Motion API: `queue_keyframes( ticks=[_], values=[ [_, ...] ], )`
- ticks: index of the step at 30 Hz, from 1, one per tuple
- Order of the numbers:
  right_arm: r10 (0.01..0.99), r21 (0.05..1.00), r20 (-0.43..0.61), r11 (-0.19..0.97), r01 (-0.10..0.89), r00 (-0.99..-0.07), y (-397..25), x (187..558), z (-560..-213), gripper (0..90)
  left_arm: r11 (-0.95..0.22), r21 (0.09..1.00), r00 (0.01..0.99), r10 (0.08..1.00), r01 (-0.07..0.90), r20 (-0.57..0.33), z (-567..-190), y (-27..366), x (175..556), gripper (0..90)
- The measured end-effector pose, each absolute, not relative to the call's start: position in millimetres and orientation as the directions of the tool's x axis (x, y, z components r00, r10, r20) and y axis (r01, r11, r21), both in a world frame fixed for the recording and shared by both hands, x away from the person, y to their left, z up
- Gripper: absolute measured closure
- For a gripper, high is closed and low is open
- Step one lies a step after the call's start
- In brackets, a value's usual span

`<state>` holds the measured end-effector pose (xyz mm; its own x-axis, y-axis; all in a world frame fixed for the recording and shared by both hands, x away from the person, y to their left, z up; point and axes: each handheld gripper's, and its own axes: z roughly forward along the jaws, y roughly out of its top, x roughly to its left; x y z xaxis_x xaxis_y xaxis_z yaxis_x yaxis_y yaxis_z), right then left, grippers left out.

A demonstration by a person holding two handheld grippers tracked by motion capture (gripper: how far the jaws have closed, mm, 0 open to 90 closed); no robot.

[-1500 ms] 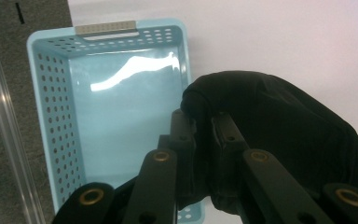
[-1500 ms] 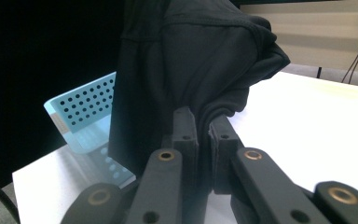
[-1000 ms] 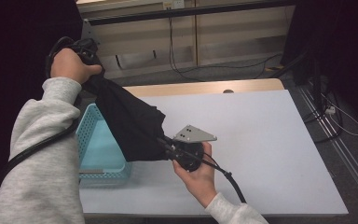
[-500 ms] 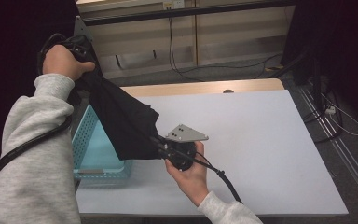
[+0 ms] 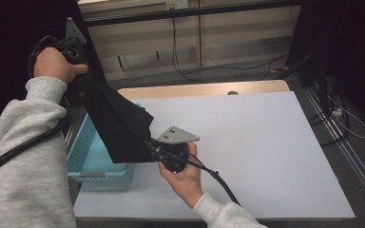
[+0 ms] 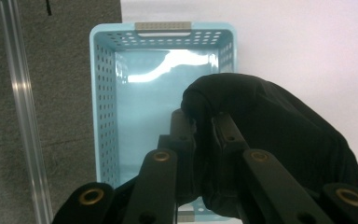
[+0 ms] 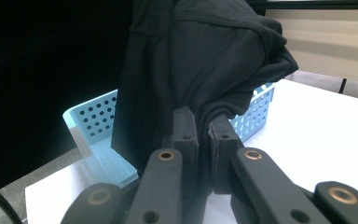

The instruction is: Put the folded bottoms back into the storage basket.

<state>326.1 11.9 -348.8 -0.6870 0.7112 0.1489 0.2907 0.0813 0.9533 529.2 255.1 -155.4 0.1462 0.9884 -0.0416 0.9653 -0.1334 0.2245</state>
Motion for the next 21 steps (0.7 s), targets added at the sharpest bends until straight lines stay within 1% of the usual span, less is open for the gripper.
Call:
queue_keyframes(
  ticks=[9,21],
  values=[
    [0.716,0.951,0.150,0.085,0.298,-0.682,15,333,-352,84.6,-0.123,0.213,0.134,0.990,0.969,-0.040,-160,263,531,80.9],
    [0.694,0.948,0.157,0.094,0.304,-0.703,27,336,-353,84.6,-0.097,0.208,0.104,0.994,0.973,-0.023,-164,275,532,81.0]
  ],
)
